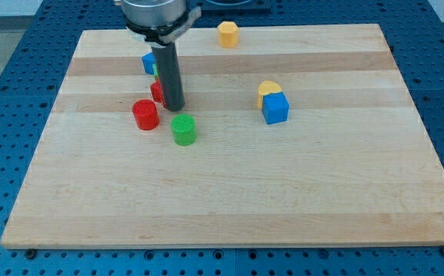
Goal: Move green star on top left to red star
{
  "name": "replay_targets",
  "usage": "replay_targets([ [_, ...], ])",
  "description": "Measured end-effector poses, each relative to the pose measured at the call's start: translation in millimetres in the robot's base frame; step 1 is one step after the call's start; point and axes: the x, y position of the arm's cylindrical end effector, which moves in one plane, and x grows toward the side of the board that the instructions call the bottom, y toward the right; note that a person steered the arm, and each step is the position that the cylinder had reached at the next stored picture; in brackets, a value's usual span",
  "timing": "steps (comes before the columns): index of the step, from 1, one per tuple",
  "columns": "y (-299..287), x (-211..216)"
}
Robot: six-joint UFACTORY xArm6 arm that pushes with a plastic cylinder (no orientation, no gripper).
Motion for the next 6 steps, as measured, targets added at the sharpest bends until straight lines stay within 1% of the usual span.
replay_targets([
  [1,23.2,-1.6],
  [2,56.9,-20.2],
  [3,50.5,-71.4],
  [4,17.4,-91.3],
  [5,-14.6,-89.4],
  [6,-32.2,-66.2],
])
